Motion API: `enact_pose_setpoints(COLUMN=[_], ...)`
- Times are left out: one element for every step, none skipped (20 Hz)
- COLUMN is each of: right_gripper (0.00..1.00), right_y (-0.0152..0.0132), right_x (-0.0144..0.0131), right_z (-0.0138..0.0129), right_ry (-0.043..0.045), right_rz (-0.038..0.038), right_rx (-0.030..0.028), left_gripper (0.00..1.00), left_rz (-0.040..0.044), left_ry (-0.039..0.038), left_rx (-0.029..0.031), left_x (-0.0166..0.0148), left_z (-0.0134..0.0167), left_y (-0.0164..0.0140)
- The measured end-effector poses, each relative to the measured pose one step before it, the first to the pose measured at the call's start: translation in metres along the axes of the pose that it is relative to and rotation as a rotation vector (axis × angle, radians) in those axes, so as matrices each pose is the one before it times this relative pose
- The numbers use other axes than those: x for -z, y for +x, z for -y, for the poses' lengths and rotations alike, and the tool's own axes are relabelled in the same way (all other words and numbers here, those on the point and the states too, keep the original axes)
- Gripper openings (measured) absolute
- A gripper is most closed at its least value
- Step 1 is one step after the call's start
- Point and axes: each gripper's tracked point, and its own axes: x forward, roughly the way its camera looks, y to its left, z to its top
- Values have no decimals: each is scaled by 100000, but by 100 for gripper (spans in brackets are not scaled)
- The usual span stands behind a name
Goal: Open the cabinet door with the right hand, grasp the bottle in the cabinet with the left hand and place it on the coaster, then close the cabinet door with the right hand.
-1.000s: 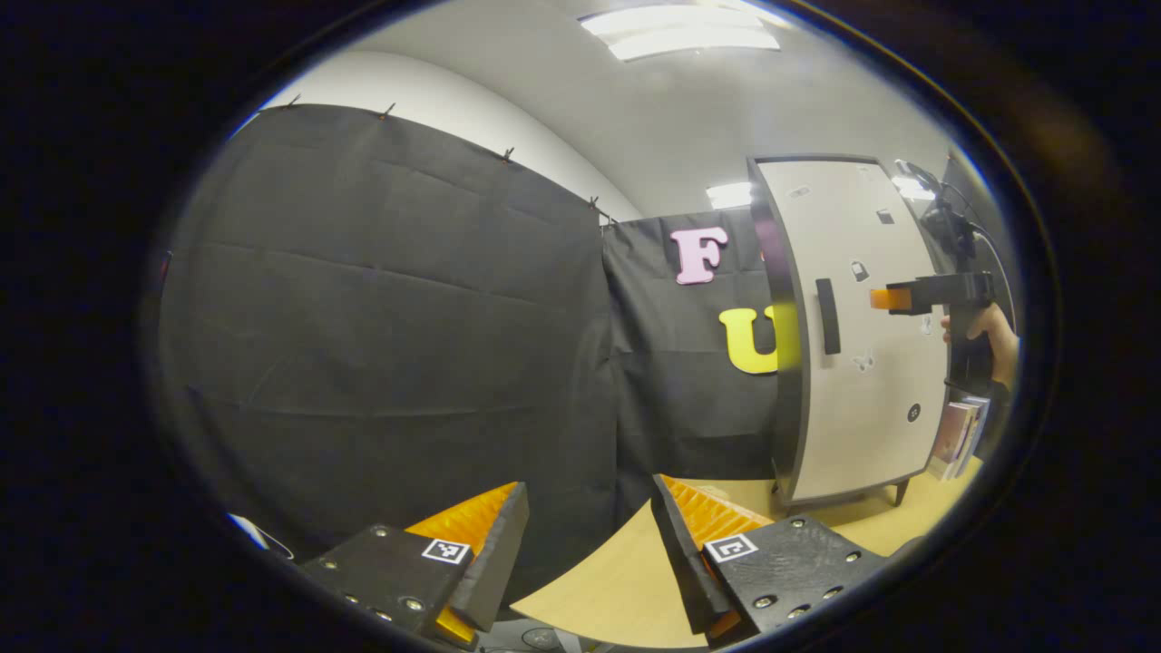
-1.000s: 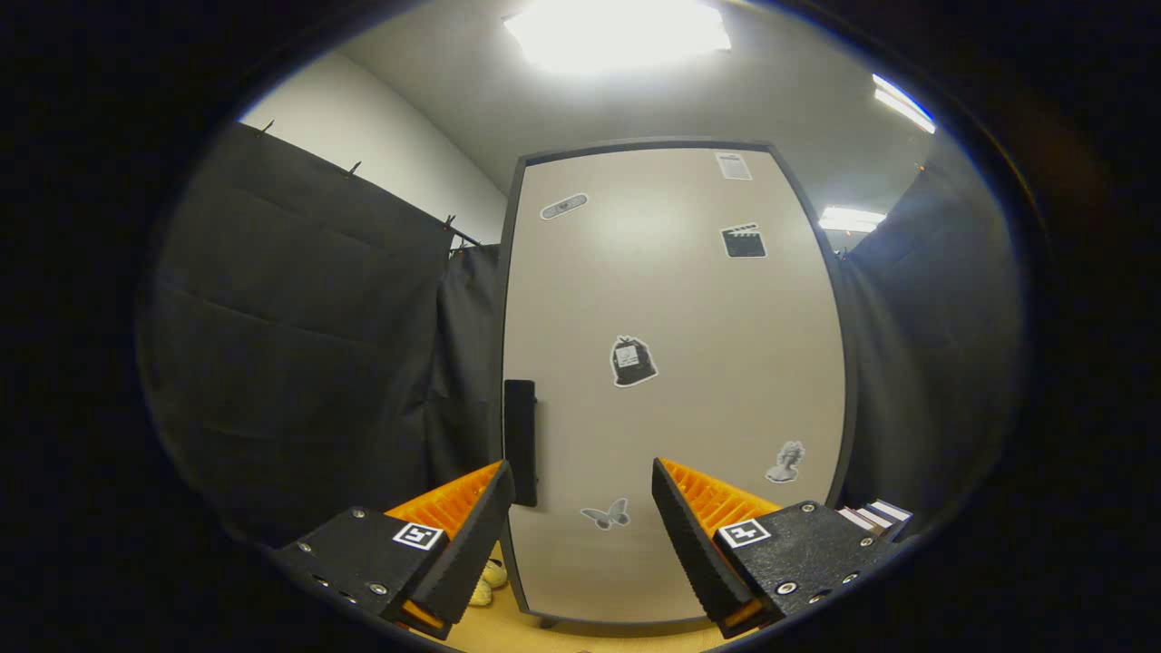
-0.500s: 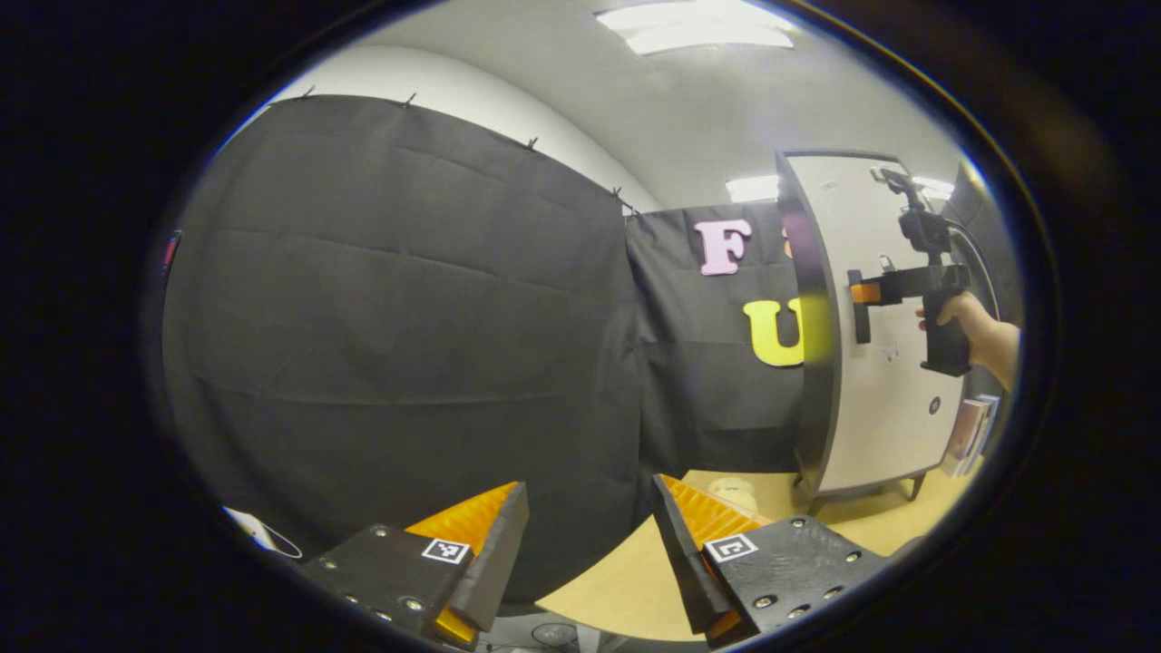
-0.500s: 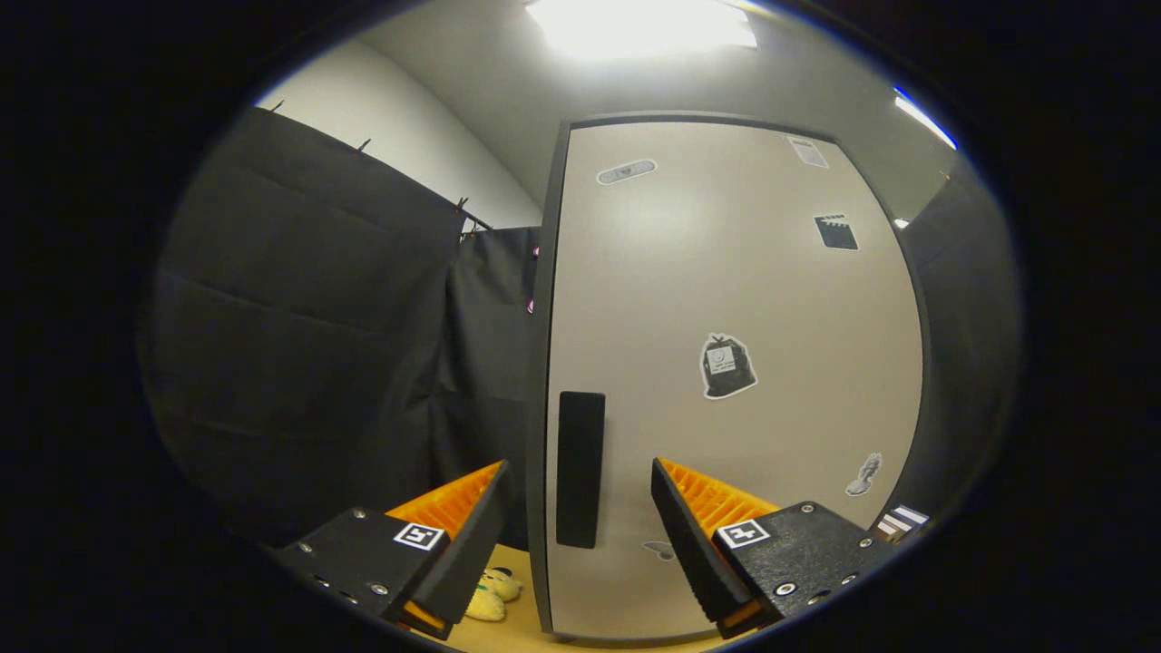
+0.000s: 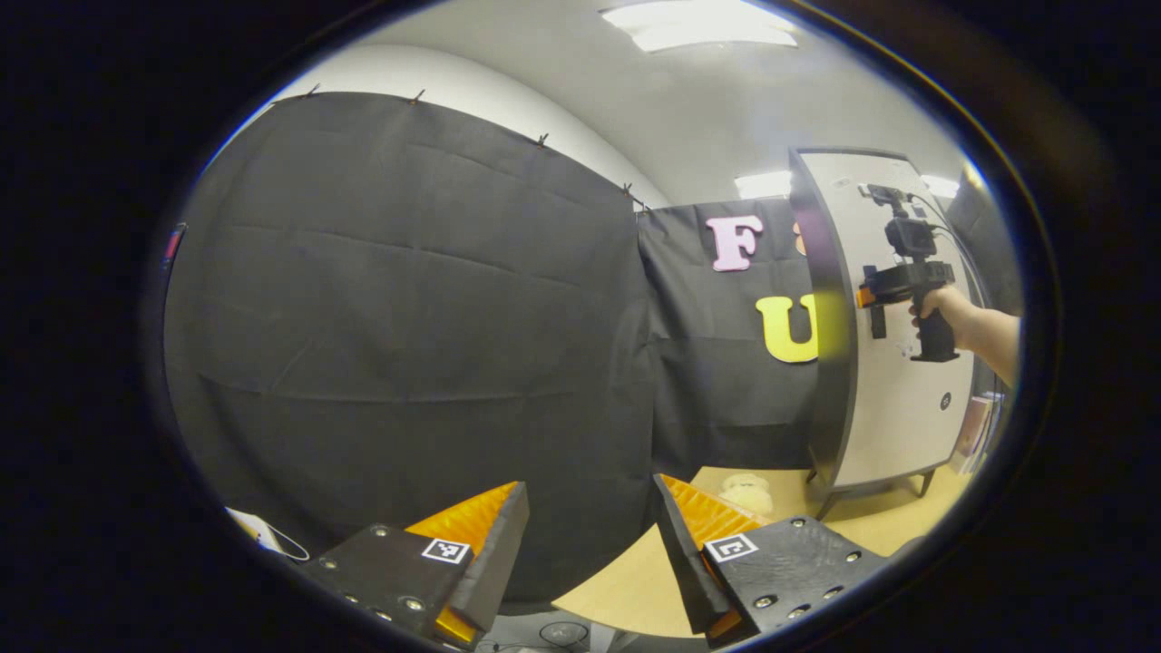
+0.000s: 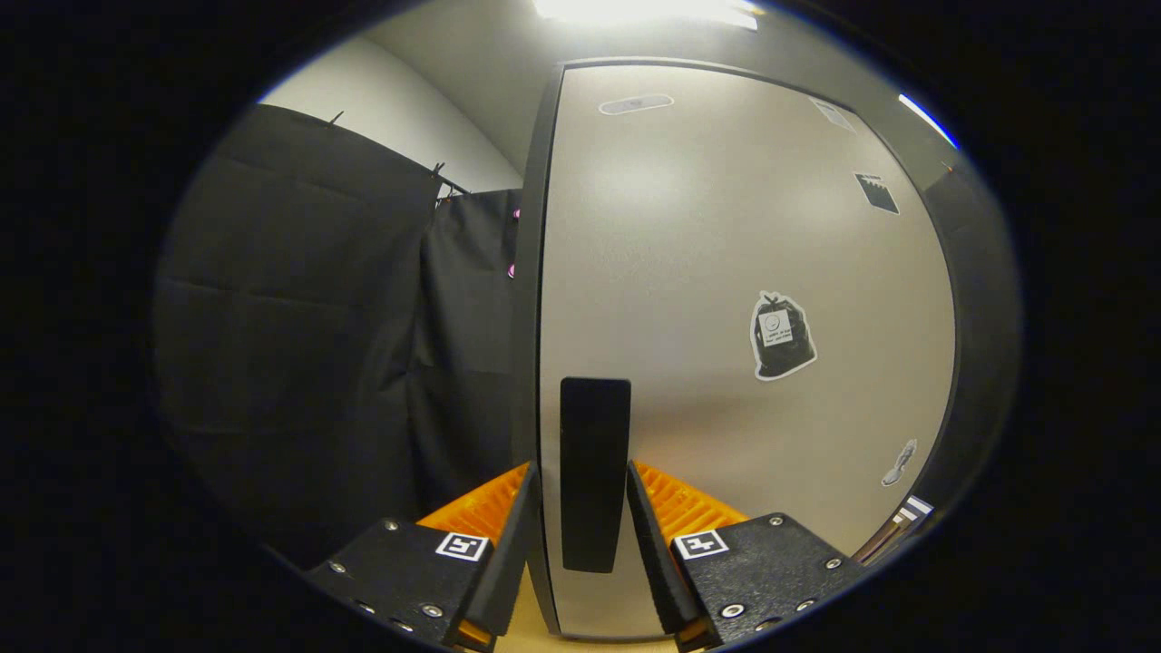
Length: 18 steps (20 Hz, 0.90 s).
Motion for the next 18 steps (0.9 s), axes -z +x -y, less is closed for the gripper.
enact_pose_setpoints(right_gripper=[57, 53, 43, 36, 32, 30, 25, 23, 20, 19, 18, 18, 18, 18, 18, 18, 18, 18], right_y=[21, 121, -336, 190, 22, -153, 42, -47, -35, -96, -125, -143, -182, -304, -365, -359, -31, -96], right_x=[-40, 96, -52, 48, 60, -7, -26, 12, -16, 39, 15, -8, 26, -55, -80, -58, 118, 14], right_z=[-136, 556, -87, 31, -24, -10, 9, 17, 12, -1, -22, -12, -21, -35, -188, -49, 114, 72], right_ry=[-189, -2232, -770, 867, 1790, 1087, 123, -524, 212, 404, 448, 405, 104, 59, 278, 224, 413, 153], right_rz=[107, -125, 254, -316, -884, -638, -324, -10, 75, -157, -367, -295, -123, 51, 117, -115, 58, -91], right_rx=[-118, 2756, 80, -918, -675, -753, -480, -308, -281, -416, -719, -751, -817, -889, -1008, -1025, -1058, -1060], left_gripper=[78, 78, 78, 78, 78, 78, 78, 78, 78, 78, 78, 78, 78, 78, 78, 78, 78, 78], left_rz=[-96, -314, -294, -90, 216, 436, 442, 301, 273, 208, 153, 135, 189, 166, 216, 189, 83, 229], left_ry=[-191, -290, -311, -211, -95, -114, -136, -169, -146, -113, -131, -267, -286, -213, -99, -67, 80, 187], left_rx=[118, 219, 446, 361, 510, 624, 702, 827, 938, 771, 714, 662, 755, 592, 620, 764, 828, 925], left_x=[138, -1, 193, -21, -208, -271, -91, -179, -59, -86, -27, -83, -42, -82, 45, -76, -13, -110], left_z=[-86, -51, 59, -19, 243, 192, 232, 427, 524, 356, 445, 378, 397, 275, 410, 393, 399, 437], left_y=[132, 84, 79, 109, -10, 10, 33, 15, 50, 78, 248, 163, 59, 61, 192, 116, -21, 68])
